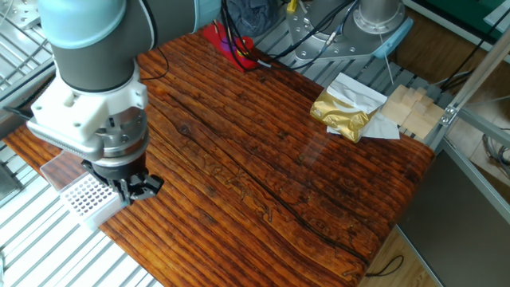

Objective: Insert a medium pipette tip into the holder for medium pipette tips

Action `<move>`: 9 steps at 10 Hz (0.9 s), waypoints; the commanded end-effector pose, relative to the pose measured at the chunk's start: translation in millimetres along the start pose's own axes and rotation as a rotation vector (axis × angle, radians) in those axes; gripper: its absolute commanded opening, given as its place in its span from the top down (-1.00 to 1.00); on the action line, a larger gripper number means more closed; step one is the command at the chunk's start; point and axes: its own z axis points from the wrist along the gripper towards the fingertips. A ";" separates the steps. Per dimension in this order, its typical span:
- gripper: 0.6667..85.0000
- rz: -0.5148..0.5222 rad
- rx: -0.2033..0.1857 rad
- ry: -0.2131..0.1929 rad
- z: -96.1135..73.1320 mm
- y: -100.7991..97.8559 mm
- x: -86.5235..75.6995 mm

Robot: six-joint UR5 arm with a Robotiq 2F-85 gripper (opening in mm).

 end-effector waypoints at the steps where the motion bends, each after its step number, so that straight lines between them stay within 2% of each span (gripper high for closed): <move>1: 0.99 0.037 -0.030 -0.015 -1.2 6.5 -4.0; 9: 0.99 0.033 -0.034 -0.027 -1.3 7.3 -7.1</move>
